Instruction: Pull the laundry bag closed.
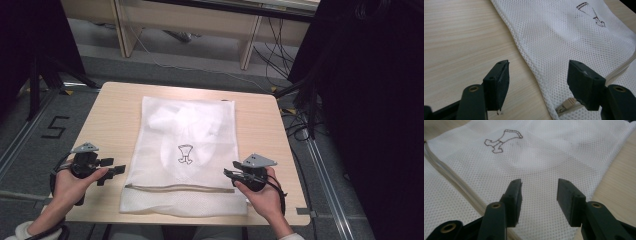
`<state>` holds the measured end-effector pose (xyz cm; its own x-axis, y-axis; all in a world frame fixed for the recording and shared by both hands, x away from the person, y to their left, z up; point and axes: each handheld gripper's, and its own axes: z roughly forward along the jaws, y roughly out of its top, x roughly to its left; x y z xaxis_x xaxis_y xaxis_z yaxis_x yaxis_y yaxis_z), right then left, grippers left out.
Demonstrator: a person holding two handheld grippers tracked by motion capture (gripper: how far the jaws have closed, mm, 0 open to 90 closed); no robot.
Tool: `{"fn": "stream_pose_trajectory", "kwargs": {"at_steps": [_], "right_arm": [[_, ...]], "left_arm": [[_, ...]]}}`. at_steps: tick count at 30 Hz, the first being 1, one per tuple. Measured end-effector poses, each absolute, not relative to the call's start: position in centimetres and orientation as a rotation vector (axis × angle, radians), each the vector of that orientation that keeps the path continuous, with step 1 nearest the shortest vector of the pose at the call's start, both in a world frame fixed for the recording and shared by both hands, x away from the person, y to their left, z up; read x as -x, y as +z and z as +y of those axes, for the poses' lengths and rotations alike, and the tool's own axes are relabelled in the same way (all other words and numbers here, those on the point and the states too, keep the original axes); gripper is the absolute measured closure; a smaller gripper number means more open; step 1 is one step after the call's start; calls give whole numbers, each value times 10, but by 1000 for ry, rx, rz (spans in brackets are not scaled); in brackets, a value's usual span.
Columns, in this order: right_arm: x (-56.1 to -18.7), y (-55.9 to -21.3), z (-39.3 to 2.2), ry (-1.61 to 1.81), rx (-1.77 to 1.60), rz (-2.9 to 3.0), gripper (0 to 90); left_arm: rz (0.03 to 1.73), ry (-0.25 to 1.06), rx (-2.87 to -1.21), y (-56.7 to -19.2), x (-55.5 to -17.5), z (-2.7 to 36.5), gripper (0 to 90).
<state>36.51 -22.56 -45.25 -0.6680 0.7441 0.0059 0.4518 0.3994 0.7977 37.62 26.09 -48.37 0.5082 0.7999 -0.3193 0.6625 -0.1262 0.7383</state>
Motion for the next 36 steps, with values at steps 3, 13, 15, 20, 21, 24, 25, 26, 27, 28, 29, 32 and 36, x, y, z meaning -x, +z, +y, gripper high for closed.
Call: {"fn": "stream_pose_trajectory", "kwargs": {"at_steps": [3, 13, 15, 20, 21, 24, 25, 26, 27, 28, 29, 32, 36], "right_arm": [[-367, -447, -218, 1177, -954, 2316, 571], [-368, -441, -161, 1240, -800, 2470, 666], [-369, -440, -144, 1252, -757, 2514, 683], [-378, -439, -95, 1278, -652, 2613, 709], [-380, -441, -85, 1286, -619, 2625, 711], [-384, -445, -56, 1259, -570, 2691, 715], [-384, -447, -47, 1255, -565, 2711, 716], [-384, -449, -39, 1239, -548, 2732, 717], [-384, -452, -31, 1234, -535, 2749, 718], [-385, -455, -24, 1220, -507, 2764, 718], [-385, -457, -17, 1211, -496, 2779, 718], [-385, -461, 2, 1218, -484, 2833, 719], [-385, -465, 20, 1192, -486, 2871, 720]], "left_arm": [[1216, 197, -1855, -484, -378, 259, 339], [1258, 208, -1829, -484, -380, 265, 342], [1262, 213, -1833, -483, -380, 267, 344], [1293, 220, -1803, -483, -380, 270, 346], [1302, 225, -1794, -483, -380, 270, 347], [1307, 228, -1778, -482, -380, 273, 348], [1314, 231, -1776, -482, -380, 273, 348], [1318, 237, -1773, -482, -380, 274, 348], [1318, 236, -1771, -482, -380, 274, 348], [1322, 234, -1765, -482, -380, 274, 348], [1324, 238, -1765, -482, -380, 274, 348], [1322, 232, -1763, -482, -380, 275, 349], [1328, 236, -1764, -482, -380, 274, 349]]}}
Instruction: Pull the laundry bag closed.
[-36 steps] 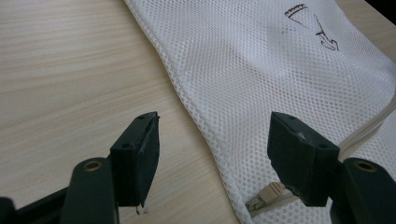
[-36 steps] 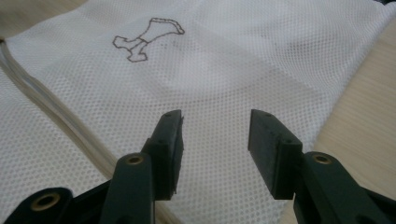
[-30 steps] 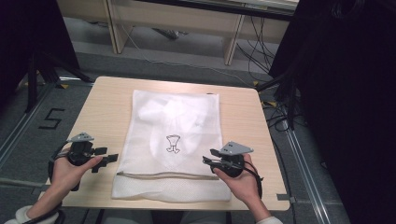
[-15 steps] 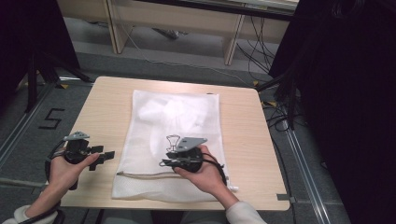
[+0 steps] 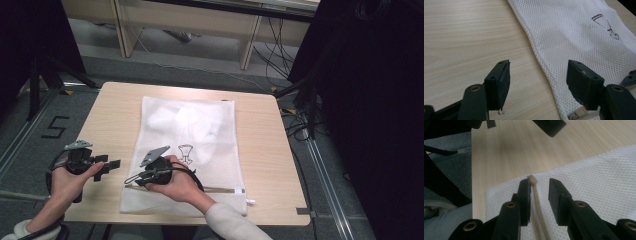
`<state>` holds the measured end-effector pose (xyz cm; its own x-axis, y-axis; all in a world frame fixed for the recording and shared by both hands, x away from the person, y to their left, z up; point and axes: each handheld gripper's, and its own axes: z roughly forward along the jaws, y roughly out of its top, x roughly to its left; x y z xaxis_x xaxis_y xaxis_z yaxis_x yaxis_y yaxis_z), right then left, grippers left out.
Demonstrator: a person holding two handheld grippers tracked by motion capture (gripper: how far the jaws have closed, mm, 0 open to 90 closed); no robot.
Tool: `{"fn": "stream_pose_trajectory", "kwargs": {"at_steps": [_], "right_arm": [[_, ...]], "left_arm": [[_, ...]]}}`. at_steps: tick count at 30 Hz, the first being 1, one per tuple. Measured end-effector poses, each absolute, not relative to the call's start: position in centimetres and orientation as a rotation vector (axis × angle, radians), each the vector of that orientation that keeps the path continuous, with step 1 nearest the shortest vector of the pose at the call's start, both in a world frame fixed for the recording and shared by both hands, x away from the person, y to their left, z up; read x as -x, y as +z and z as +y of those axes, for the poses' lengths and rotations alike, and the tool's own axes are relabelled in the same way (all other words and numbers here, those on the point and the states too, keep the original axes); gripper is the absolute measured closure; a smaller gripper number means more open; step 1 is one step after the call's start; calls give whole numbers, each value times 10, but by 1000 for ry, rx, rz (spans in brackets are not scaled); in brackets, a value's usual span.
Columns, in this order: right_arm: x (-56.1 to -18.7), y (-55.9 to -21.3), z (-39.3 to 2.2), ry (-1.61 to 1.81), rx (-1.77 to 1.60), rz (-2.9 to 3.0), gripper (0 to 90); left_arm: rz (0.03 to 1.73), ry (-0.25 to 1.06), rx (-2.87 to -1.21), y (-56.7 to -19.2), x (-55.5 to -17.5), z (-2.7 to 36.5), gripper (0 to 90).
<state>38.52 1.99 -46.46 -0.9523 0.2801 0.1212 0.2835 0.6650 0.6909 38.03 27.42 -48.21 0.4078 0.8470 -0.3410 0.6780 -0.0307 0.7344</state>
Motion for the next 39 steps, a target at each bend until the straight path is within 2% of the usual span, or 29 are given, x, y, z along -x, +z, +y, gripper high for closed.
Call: {"fn": "stream_pose_trajectory", "kwargs": {"at_steps": [8, 22, 26, 32, 33, 39], "right_arm": [[-394, -481, 49, -1096, 487, -2855, 724], [-404, -496, 54, -1021, 562, -2821, 712], [-405, -499, 58, -1019, 555, -2823, 736], [-403, -501, 58, -987, 589, -2800, 819], [-406, -503, 58, -1026, 516, -2816, 820], [-402, -499, 57, -1027, 570, -2797, 823]], "left_arm": [[1355, 247, -1752, -483, -380, 278, 352], [1377, 252, -1746, -484, -380, 281, 357], [1380, 261, -1742, -484, -380, 282, 358], [1379, 257, -1743, -484, -380, 282, 360], [1377, 259, -1738, -485, -380, 281, 362], [1378, 256, -1740, -484, -380, 281, 370]]}}
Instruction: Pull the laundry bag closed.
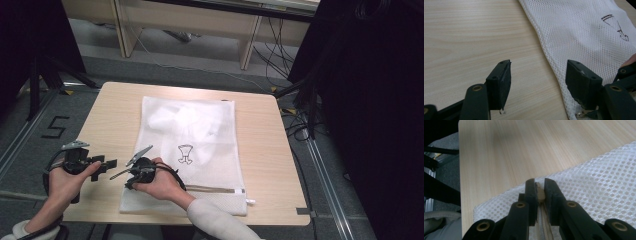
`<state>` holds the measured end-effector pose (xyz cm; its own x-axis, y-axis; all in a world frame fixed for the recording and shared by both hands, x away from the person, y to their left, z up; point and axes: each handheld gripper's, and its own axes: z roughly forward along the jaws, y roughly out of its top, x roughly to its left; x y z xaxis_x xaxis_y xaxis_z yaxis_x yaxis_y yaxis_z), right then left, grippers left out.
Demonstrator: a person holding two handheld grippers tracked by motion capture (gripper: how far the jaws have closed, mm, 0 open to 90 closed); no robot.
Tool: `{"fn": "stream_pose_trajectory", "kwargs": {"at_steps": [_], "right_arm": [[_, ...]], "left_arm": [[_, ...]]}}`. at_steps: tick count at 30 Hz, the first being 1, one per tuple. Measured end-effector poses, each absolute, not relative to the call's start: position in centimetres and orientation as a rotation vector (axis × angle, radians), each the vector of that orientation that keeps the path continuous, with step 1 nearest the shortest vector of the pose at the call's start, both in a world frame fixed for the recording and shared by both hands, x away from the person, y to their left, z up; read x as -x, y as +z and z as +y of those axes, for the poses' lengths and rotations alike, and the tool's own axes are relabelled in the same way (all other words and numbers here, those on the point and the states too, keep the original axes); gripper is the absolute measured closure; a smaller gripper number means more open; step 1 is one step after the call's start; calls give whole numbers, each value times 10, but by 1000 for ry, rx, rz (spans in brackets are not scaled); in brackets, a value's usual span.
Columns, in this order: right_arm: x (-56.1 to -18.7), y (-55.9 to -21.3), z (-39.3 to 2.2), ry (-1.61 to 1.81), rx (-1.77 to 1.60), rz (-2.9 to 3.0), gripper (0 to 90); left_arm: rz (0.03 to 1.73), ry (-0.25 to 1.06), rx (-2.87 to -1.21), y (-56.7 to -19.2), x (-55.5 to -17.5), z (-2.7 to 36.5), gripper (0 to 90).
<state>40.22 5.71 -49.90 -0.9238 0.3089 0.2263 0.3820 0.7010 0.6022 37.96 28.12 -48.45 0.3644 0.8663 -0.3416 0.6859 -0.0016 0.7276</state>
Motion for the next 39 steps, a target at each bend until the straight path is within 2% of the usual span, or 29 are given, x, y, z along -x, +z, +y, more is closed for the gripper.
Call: {"fn": "stream_pose_trajectory", "kwargs": {"at_steps": [4, 13, 19, 25, 32, 39], "right_arm": [[-399, -488, 56, -1095, 530, -2804, 824], [-388, -464, 42, -1222, 460, -2857, 825], [-384, -458, 37, -1262, 445, -2863, 825], [-384, -458, 38, -1272, 433, -2878, 825], [-382, -456, 37, -1280, 437, -2889, 825], [-380, -458, 36, -1284, 415, -2896, 825]], "left_arm": [[1384, 213, -1755, -486, -381, 280, 404], [1401, -64, -1753, -490, -391, 264, 403], [1413, -145, -1694, -488, -396, 261, 391], [1415, -214, -1697, -487, -399, 245, 421], [1447, -327, -1682, -490, -399, 239, 532], [1458, -333, -1638, -488, -398, 244, 708]]}}
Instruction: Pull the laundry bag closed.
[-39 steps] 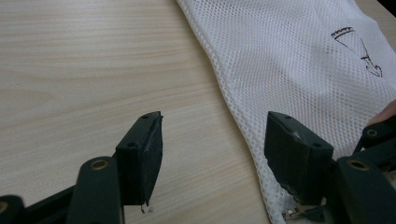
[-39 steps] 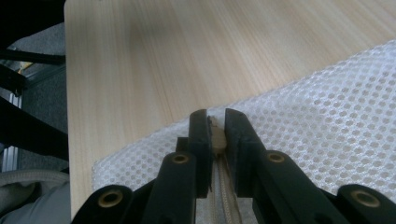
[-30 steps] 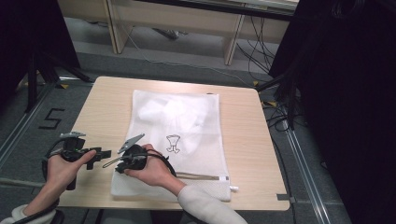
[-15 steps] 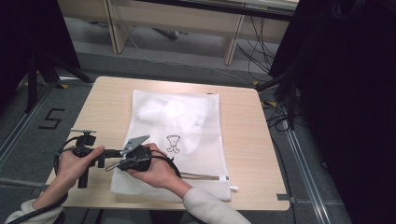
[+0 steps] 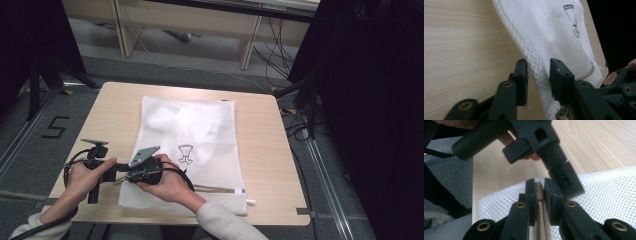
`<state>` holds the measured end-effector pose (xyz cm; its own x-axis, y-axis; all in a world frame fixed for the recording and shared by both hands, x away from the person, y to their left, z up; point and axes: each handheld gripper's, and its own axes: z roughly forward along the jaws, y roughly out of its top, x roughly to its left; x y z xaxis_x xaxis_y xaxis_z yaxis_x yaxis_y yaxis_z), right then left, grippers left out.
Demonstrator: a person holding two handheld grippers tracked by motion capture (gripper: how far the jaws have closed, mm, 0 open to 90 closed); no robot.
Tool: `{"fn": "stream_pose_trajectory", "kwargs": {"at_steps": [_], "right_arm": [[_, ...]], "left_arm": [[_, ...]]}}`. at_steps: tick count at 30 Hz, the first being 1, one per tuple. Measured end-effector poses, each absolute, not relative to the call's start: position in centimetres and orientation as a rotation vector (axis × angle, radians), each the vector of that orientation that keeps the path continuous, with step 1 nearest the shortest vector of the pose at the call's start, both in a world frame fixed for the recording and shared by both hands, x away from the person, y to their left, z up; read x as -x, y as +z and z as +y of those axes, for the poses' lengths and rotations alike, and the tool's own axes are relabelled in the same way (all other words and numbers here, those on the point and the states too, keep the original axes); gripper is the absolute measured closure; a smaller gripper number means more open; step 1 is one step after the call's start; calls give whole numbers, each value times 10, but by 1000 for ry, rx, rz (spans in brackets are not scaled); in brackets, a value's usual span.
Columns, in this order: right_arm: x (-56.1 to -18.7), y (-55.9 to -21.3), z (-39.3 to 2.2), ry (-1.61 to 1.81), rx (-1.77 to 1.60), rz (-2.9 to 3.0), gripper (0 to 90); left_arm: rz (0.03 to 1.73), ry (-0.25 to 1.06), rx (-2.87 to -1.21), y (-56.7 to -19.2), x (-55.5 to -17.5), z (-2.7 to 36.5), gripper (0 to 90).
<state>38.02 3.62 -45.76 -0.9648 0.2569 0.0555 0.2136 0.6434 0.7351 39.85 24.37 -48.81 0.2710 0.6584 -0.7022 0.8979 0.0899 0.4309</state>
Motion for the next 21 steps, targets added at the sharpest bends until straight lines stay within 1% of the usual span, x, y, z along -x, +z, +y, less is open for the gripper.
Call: {"fn": "stream_pose_trajectory", "kwargs": {"at_steps": [2, 4, 12, 15, 20, 21], "right_arm": [[-379, -458, 36, 1234, -398, 2800, 825], [-378, -458, 37, 1232, -410, 2798, 825], [-378, -458, 36, 1209, -373, 2793, 826], [-378, -456, 35, 1204, -360, 2792, 826], [-378, -455, 30, 1192, -359, 2799, 827], [-378, -454, 28, 1184, -355, 2799, 827]], "left_arm": [[1445, -324, -1655, -487, -398, 244, 766], [1440, -315, -1667, -487, -397, 243, 804], [1420, -264, -1733, -483, -396, 240, 858], [1407, -213, -1781, -480, -395, 239, 869], [1390, -226, -1793, -479, -396, 240, 875], [1406, -202, -1795, -480, -396, 241, 875]]}}
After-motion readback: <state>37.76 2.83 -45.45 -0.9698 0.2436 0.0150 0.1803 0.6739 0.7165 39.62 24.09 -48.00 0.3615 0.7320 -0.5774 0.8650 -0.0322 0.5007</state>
